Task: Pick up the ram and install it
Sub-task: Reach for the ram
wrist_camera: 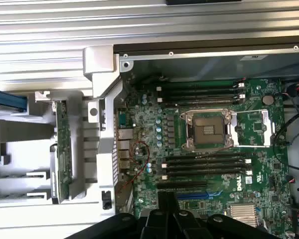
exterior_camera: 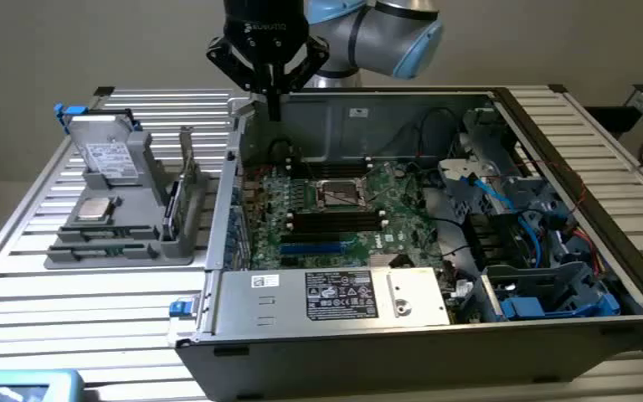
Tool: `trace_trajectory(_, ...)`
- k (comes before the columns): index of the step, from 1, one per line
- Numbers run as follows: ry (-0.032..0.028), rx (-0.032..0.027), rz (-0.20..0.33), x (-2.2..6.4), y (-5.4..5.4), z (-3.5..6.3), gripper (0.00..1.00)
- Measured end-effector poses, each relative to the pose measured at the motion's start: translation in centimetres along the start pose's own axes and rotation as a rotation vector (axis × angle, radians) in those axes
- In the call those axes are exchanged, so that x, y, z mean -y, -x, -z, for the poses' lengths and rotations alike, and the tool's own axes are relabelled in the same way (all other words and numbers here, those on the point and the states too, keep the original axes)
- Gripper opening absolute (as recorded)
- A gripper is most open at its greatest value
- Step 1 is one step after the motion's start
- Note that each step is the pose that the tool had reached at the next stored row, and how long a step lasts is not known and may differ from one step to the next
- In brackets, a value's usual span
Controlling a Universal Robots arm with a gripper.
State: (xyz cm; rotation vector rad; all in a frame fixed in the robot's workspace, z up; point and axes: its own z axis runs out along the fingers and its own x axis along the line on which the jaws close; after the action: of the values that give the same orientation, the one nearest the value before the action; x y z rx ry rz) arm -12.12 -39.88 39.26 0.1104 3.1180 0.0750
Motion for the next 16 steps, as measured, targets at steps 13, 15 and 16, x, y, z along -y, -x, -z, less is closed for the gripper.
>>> trace_trajectory(13,-0.0001,0.0000,0.000,0.00,-0.04,0.00,0.11)
trace_trajectory(15,-0.0002,-0.0001,0.000,0.03,-0.41,0.02,0.11)
trace_trajectory(16,-0.0001,0.0000,0.000,0.05,-0.65,0.02,0.11)
